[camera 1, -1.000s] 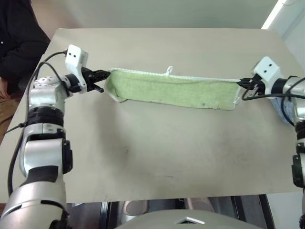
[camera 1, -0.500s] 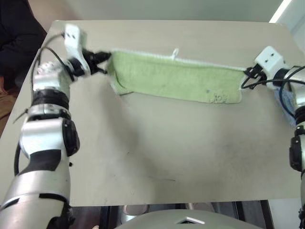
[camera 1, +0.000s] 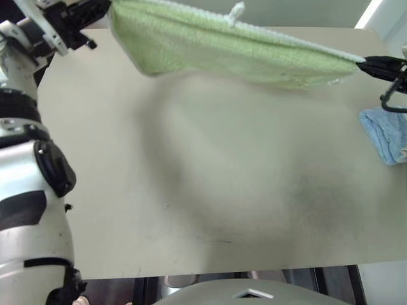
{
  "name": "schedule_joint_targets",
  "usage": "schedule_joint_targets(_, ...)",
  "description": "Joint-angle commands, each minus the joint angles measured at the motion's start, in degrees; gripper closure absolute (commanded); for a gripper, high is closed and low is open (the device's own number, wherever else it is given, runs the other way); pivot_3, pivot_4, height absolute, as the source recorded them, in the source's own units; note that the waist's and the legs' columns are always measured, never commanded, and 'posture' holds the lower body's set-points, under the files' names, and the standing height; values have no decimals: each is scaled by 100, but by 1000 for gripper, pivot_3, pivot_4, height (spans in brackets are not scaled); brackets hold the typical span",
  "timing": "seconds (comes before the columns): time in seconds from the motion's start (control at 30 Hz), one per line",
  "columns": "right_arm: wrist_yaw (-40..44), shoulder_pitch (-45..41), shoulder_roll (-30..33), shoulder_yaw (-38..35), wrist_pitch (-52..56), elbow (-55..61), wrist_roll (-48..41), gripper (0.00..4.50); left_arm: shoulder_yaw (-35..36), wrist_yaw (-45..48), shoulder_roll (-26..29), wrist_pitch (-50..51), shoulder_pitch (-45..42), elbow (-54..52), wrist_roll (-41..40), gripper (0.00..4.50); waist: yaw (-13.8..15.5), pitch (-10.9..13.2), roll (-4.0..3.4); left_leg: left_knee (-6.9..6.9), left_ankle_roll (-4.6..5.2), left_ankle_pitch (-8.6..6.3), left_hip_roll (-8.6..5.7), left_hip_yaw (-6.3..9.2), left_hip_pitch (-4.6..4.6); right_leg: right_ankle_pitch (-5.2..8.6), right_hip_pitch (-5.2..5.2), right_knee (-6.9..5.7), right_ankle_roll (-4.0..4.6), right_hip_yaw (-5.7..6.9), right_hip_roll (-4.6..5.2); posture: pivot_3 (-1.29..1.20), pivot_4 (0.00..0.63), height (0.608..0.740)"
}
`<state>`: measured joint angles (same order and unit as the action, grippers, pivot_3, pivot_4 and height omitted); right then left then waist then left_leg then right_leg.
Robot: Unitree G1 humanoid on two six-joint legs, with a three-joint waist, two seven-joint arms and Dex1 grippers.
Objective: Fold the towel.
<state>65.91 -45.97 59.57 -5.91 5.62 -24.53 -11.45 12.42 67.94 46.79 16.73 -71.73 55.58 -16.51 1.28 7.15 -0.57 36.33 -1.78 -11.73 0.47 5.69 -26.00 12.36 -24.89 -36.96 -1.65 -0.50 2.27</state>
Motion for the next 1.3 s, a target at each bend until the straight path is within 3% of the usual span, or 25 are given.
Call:
schedule_joint_targets(0.03, 418, 539, 290, -397, 506, 771, -506, 4480, -13, 880, 451, 699, 911, -1210, -350, 4500, -6, -1, -1, 1, 0, 0, 2, 1, 3, 1, 2, 0, -1, -2, 0, 0, 150, 740)
schedule_joint_targets(0.33, 1160, 1764, 413, -431, 1056, 1646, -1006, 4480, 171, 1151, 903, 1730, 3093, -3095, -881, 4500, -5, 0, 1, 82, 7, -5, 9, -2, 17, -3, 21, -34, -9, -2, -7, 0, 150, 740)
schedule_joint_targets(0.6, 547, 1122, -143, 262, 668, 930, -197, 4480, -64, 336, 553, 1769, 3440, -3360, -698, 4500, -24, -1, 2, 82, 64, -29, 8, -3, 137, -12, 110, -92, 28, -3, -3, 0, 150, 740)
schedule_joint_targets(0.83, -389, -16, -858, 925, 274, -422, 847, 4480, -609, -807, -31, 860, 2552, -1927, 226, 4500, -40, 0, 2, 71, 62, 12, 9, 2, 181, -10, 142, -102, 88, -5, -4, 0, 150, 740)
schedule_joint_targets(1.1, -1442, -1251, -1610, 1399, -297, -2728, 1743, 4480, -801, -1922, -542, -65, 1260, 311, 929, 4500, -25, 0, 1, 53, 61, 5, 8, 1, 162, -41, 117, -96, 43, -3, -1, 0, 150, 740)
schedule_joint_targets(1.3, -1939, -1820, -1998, 1532, -803, -3955, 2103, 4480, -945, -2245, -841, -558, 784, 1206, 1301, 4500, -8, 0, 1, 14, 45, 13, 7, -4, 109, -33, 49, -88, 46, -1, 2, 0, 150, 740)
